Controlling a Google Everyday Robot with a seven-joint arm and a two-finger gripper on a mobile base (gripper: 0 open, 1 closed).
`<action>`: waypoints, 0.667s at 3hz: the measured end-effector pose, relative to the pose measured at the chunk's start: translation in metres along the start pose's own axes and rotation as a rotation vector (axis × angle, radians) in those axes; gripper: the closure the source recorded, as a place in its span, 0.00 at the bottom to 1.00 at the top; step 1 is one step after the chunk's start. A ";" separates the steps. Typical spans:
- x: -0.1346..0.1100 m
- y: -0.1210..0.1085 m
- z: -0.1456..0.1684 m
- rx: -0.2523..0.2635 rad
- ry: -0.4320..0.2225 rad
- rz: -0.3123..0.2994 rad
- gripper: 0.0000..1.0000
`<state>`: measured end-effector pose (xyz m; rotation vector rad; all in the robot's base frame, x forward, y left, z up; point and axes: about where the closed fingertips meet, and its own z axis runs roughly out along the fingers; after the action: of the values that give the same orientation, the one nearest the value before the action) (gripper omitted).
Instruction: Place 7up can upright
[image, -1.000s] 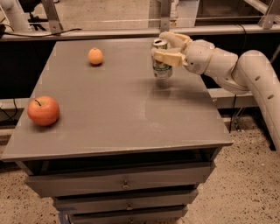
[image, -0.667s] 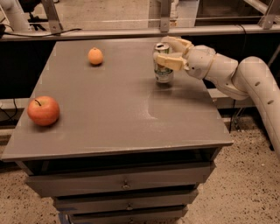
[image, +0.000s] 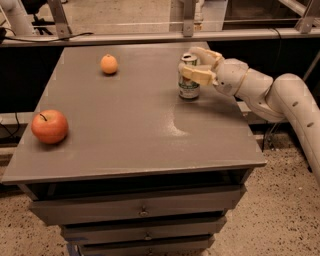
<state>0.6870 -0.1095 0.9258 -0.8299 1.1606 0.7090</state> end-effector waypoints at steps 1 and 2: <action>-0.001 -0.001 -0.005 0.015 -0.002 0.001 0.38; -0.003 0.000 -0.011 0.026 -0.001 -0.003 0.15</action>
Offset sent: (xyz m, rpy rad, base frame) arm -0.0103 -0.0232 -0.0006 0.0061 -0.0015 -0.0492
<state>0.6809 -0.1194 0.9263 -0.8096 1.1653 0.6908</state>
